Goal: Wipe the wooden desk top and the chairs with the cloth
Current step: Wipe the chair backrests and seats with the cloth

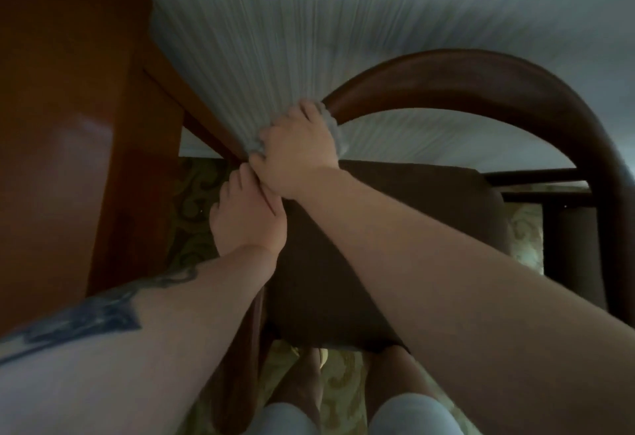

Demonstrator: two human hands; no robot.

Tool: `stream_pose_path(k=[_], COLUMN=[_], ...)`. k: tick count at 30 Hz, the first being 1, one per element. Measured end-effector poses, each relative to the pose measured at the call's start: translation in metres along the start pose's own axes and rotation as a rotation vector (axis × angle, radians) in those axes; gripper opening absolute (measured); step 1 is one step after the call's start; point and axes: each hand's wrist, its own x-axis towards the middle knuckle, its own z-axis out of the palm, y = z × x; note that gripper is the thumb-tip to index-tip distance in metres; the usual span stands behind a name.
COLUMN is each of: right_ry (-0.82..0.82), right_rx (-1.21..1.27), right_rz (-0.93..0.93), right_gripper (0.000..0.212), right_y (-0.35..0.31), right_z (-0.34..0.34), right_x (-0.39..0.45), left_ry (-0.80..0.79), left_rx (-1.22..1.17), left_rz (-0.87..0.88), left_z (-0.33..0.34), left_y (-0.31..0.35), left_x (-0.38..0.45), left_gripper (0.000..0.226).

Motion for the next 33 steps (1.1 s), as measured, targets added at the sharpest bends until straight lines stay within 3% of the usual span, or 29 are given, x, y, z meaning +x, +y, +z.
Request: stream_pose_path(k=[2, 5, 7, 12, 15, 18, 21, 24, 25, 29, 31, 33], right_ry=[0.049, 0.249, 0.242, 0.075, 0.174, 0.265, 0.21, 0.24, 0.303, 0.622, 0.765, 0.802], right_rx=[0.028, 0.014, 0.042, 0.027, 0.03, 0.016, 0.036, 0.059, 0.08, 0.253, 0.293, 0.331], right_rz=[-0.032, 0.25, 0.379, 0.058, 0.231, 0.388, 0.195, 0.029, 0.108, 0.754, 0.893, 0.843], right_gripper=[0.044, 0.044, 0.045, 0.046, 0.046, 0.045, 0.045, 0.045, 0.046, 0.048, 0.047, 0.048], right_y=[0.02, 0.074, 0.08, 0.073, 0.11, 0.102, 0.078, 0.108, 0.127, 0.186, 0.176, 0.148], right_z=[-0.002, -0.009, -0.015, -0.019, -0.023, -0.016, -0.012, -0.016, -0.013, 0.006, 0.013, 0.01], right_x=[-0.006, -0.006, -0.001, 0.009, 0.011, 0.01, 0.011, 0.003, -0.002, -0.03, -0.017, 0.001], left_ry=[-0.007, 0.009, 0.003, -0.07, -0.001, 0.065, 0.078, 0.076, 0.077, 0.071, 0.087, 0.131], left_rx=[-0.034, -0.074, -0.1, -0.033, 0.058, 0.061, 0.051, 0.052, 0.039, -0.004, 0.008, 0.014], left_rz=[0.022, 0.021, 0.019, 0.134, 0.209, 0.2, 0.166, 0.144, 0.142, 0.112, 0.106, 0.113], left_z=[-0.003, -0.007, -0.007, -0.004, -0.003, 0.001, 0.004, 0.002, 0.003, 0.0, 0.0, -0.001], left_y=[-0.002, 0.003, 0.022, 0.068, 0.07, 0.069, 0.068, 0.069, 0.07, 0.069, 0.07, 0.071], left_x=[0.002, 0.013, 0.029, 0.06, 0.059, 0.057, 0.059, 0.061, 0.06, 0.058, 0.056, 0.055], left_gripper=[0.045, 0.048, 0.041, 0.028, 0.038, 0.042, 0.034, 0.032, 0.035, 0.043, 0.044, 0.046])
